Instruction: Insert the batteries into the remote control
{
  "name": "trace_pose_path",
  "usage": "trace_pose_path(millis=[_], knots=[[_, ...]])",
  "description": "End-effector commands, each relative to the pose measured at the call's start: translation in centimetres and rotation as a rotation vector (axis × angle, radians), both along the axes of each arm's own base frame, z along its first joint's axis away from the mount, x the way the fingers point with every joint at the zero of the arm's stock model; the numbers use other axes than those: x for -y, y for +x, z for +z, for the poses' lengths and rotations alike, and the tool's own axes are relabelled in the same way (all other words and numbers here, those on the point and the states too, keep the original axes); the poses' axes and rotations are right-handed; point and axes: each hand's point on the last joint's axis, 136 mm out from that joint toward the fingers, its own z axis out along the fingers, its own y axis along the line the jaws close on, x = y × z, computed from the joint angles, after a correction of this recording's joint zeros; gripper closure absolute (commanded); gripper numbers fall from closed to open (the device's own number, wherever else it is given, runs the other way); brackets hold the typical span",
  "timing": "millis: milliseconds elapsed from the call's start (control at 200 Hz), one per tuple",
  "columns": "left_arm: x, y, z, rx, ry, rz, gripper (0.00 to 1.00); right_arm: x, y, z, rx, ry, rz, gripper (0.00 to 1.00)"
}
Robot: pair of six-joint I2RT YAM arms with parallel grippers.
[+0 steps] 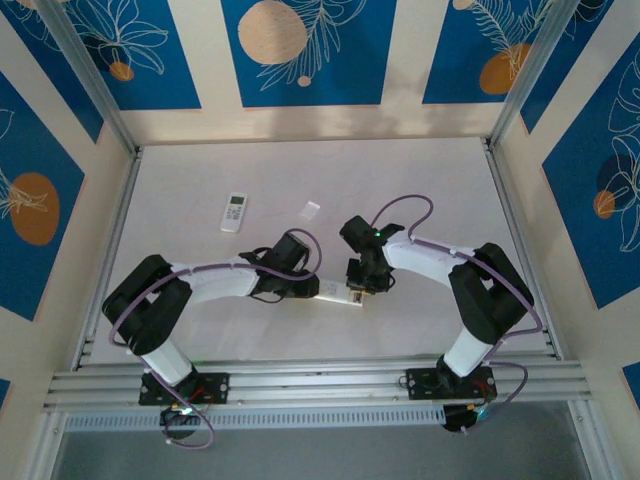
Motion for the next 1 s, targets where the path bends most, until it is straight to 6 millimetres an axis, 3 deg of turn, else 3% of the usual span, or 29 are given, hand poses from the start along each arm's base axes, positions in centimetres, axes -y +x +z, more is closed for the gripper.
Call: trace_pose_path(millis=[0,380,645,995], knots=[[0.1,-0.6,0.3,0.001,0.011,-0.016,0.63,0.0,-0.6,-0.5,-0.031,0.006,-0.019,0.87],[-0.1,-0.7,0.1,0.0,0.017,-0.013,0.63,-0.3,1.4,0.4,0.026,0.014,-0.069,0.86],[-0.1,-0.8,0.0,-0.003,0.016,-0.014,0.63,-0.7,1.7,-0.1,0.02,0.027,-0.077,0.86],[-0.1,-0.7,-0.1,-0.003,0.015,-0.011,0.63,-1.6,-1.7,-1.2,-0.068,0.033,-0.09,0.86]])
